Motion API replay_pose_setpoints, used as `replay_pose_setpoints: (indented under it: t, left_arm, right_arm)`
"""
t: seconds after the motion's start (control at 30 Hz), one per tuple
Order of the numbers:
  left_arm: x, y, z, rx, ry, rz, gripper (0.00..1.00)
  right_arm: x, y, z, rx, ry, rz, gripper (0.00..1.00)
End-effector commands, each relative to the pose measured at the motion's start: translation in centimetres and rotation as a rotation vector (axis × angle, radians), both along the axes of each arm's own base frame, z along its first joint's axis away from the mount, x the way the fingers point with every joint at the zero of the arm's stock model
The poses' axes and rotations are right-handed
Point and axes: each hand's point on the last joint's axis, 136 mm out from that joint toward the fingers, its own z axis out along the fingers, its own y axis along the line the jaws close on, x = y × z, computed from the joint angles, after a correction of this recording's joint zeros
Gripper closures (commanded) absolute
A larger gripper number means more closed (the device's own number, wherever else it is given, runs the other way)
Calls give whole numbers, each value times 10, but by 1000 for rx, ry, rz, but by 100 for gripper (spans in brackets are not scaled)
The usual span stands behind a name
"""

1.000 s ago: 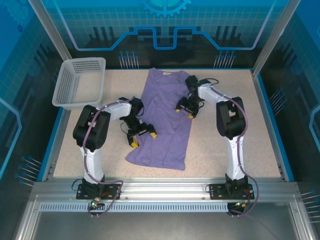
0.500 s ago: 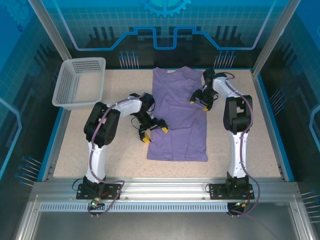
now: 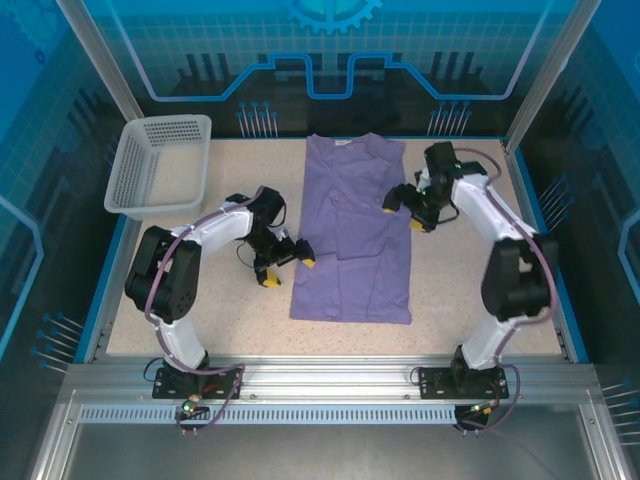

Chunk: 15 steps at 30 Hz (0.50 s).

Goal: Fold and stack the t-shirts

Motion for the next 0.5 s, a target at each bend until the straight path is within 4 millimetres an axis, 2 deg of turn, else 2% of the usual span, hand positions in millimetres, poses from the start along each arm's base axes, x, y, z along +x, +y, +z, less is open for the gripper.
replay_pose_setpoints:
  t: [0.0,0.1,0.2,0.3,0.47]
  left_arm:
    - [-31,-1,-11,-57,59,-26,11]
    - [-49,-5,-20,-106,73,-18,24]
    - [-62,-12,-25,-152,71,-20,35]
    - [-66,-18,-32,-185,55,-20,40]
    - [-71,-19,-47,-196,69,-7,47]
  right_arm:
    - [-71,-1,-37,40,196,-19,25]
    - [-124,-2,-55,69,284,-13,32]
    - [-158,-2,-70,97,331,-7,37]
    - [-173,3,-79,117,357,11,45]
    - [-188,-2,-96,76,402,18,52]
